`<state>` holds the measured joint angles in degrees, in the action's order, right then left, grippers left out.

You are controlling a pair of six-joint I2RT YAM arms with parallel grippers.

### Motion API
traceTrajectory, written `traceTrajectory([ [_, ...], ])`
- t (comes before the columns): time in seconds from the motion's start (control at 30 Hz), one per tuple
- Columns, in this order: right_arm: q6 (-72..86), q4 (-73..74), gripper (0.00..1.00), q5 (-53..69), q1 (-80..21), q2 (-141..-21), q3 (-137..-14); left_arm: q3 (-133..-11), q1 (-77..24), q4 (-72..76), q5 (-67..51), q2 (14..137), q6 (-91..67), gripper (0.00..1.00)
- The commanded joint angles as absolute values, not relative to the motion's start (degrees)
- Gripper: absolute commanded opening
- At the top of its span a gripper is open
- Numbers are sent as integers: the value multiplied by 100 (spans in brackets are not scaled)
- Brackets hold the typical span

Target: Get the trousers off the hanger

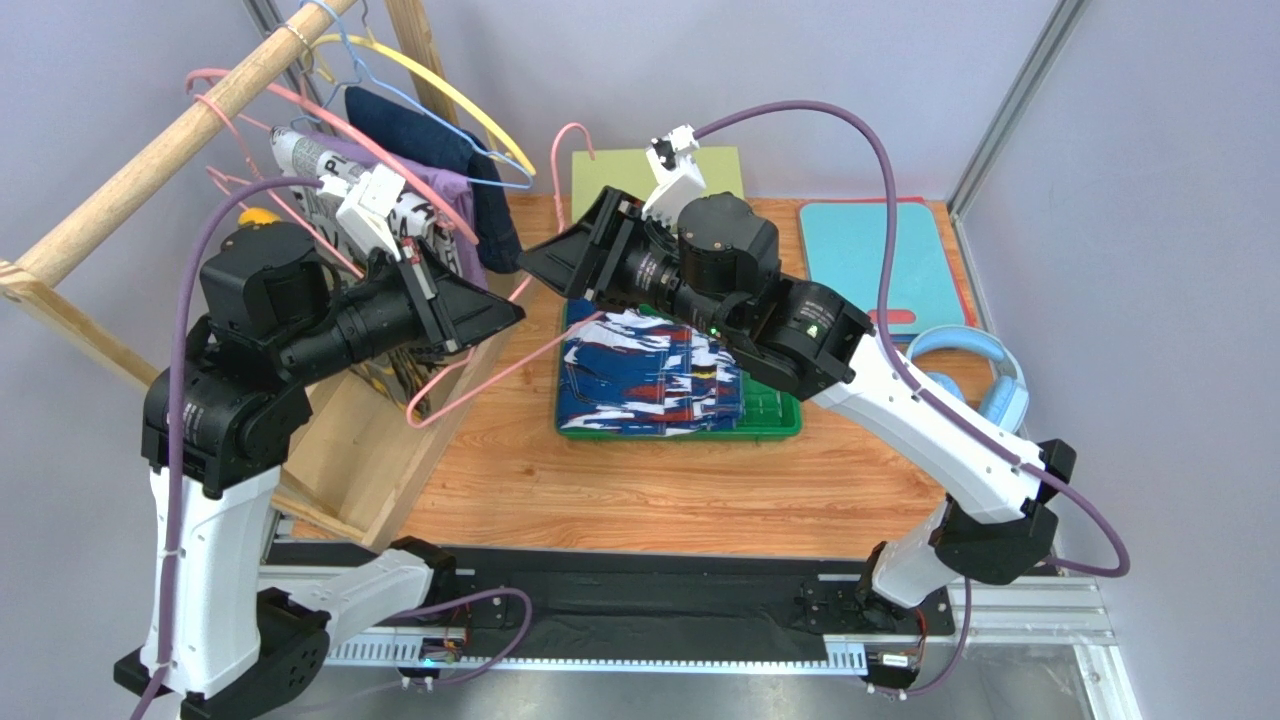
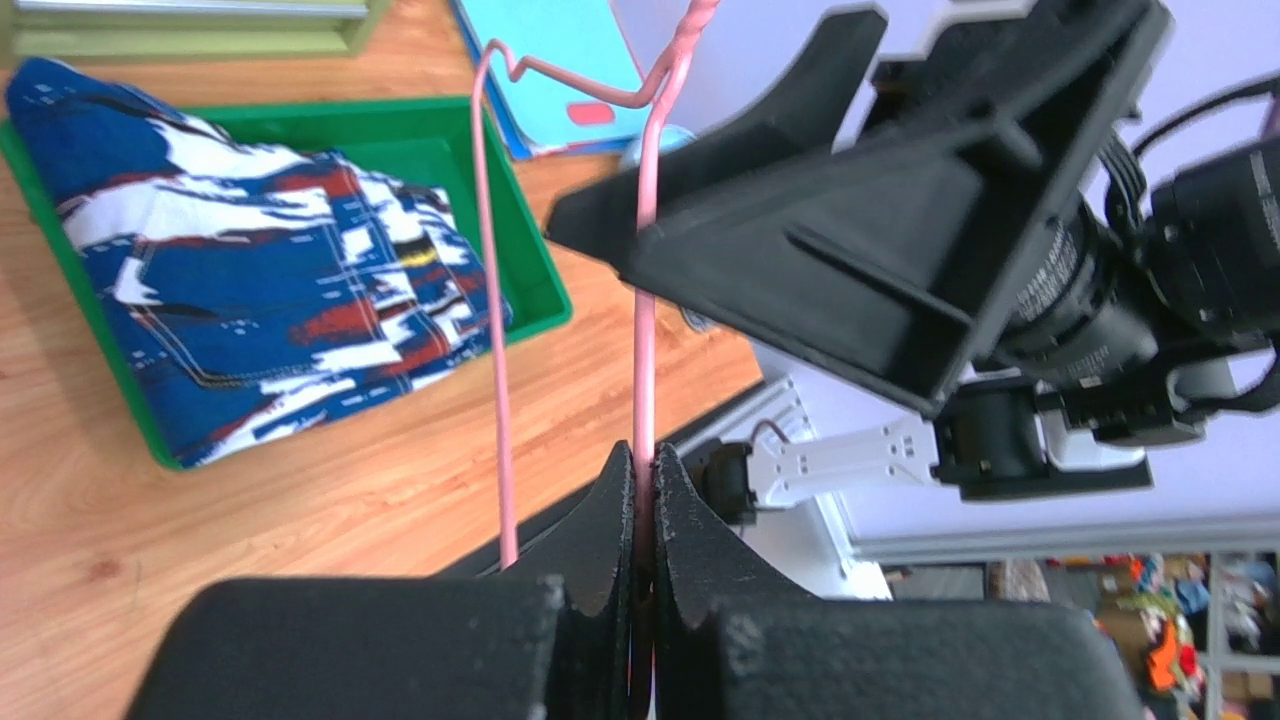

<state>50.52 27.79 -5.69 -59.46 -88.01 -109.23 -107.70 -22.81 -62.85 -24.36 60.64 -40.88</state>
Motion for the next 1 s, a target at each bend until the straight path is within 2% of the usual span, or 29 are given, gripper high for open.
traceTrajectory([
  [0.0, 5449, 2294, 44, -712, -5933, -8921, -11145, -10626, -2294, -5898, -2751, 5871, -4210, 0],
  [0.13, 5475, 2197, 38, -607, -5994, -8938, -11074, -10494, -2294, -5818, -2909, 5827, -4201, 0],
  [0.2, 5493, 2153, 28, -571, -6038, -8956, -11100, -10503, -2294, -5818, -2918, 5801, -4201, 0],
  [0.23, 5493, 2162, 19, -563, -6064, -8947, -11092, -10512, -2294, -5827, -2944, 5792, -4201, 0],
  [0.43, 5432, 2083, 0, -273, -6065, -8816, -10934, -10459, -2294, -5757, -3225, 5713, -4236, 0],
  [0.67, 5607, 1643, 0, 167, -6073, -8543, -10538, -10239, -2294, -5485, -3559, 5520, -4509, 1],
  [0.7, 5616, 1661, 0, 237, -6065, -8526, -10521, -10239, -2294, -5467, -3655, 5520, -4613, 14],
  [0.73, 5608, 1679, 0, 272, -6073, -8447, -10486, -10222, -2294, -5441, -3717, 5485, -4675, 22],
  [0.8, 5590, 1696, 0, 377, -6073, -8333, -10310, -10091, -2294, -5275, -3997, 5449, -4955, 37],
  [0.9, 5432, 1740, 0, 605, -6056, -8051, -10055, -9740, -2294, -4836, -4532, 5274, -5299, 53],
  [0.93, 5406, 1766, 0, 702, -6038, -7999, -10002, -9625, -2294, -4695, -4666, 5160, -5535, 66],
  [0.97, 5397, 1828, 0, 808, -5986, -7876, -9967, -9511, -2294, -4563, -4806, 5098, -5668, 71],
])
